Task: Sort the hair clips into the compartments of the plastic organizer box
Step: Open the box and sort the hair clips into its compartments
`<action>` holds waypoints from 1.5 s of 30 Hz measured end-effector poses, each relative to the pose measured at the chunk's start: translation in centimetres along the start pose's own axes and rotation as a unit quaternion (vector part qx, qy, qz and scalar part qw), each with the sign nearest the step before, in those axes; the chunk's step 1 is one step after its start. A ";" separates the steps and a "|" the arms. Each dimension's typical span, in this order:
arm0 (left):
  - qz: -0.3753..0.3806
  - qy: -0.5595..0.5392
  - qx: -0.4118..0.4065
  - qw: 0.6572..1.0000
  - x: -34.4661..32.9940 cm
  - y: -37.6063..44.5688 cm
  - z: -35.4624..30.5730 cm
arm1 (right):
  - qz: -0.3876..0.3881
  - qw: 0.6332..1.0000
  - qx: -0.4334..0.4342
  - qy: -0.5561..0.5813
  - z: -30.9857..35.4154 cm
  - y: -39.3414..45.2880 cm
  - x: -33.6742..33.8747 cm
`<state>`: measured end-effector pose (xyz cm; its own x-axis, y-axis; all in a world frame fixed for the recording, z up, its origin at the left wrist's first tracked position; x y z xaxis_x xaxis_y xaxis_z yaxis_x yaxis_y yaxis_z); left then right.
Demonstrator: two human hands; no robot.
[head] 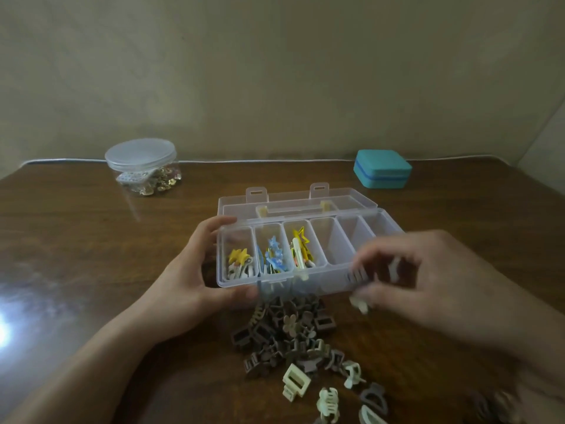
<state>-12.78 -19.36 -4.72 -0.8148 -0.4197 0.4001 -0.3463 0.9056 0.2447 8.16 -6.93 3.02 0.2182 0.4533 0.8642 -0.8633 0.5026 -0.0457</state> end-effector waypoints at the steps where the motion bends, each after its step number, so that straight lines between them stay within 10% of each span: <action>1: 0.001 0.000 -0.001 1.000 0.0 -0.1 0.0 | -0.046 0.998 0.012 0.037 0.5 0.5 0.9; 12: -0.001 -0.007 -0.007 1.000 -0.1 0.0 -0.3 | -0.252 0.967 0.024 0.024 -0.7 3.3 0.2; 25: 0.001 -0.018 -0.005 1.000 -0.2 0.0 -0.1 | -0.294 0.952 0.053 0.073 -1.2 2.2 1.0; 33: 0.001 -0.009 -0.007 1.000 0.0 0.1 0.0 | -0.228 0.962 0.143 0.034 0.5 0.7 1.9; 39: -0.001 -0.007 -0.006 1.000 -0.1 0.0 0.1 | 0.088 0.986 0.132 0.045 1.2 -0.4 -2.0; 45: -0.002 -0.001 -0.008 1.000 -0.1 0.0 0.0 | 0.032 0.981 0.153 -0.117 1.3 0.2 -3.2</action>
<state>-12.74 -19.32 -4.77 -0.8143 -0.4224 0.3982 -0.3416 0.9032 0.2597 6.72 -9.26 0.95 0.0796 0.2770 0.9576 -0.9759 0.2172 0.0183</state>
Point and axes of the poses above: each hand's wrist, its own y-axis towards the middle knuckle, its own x-axis out of the back of the hand, z = x × y, the point moved 7 cm from there along y, towards the middle knuckle, and after that the axes turned 8 degrees about -x, right-handed, at the moved point
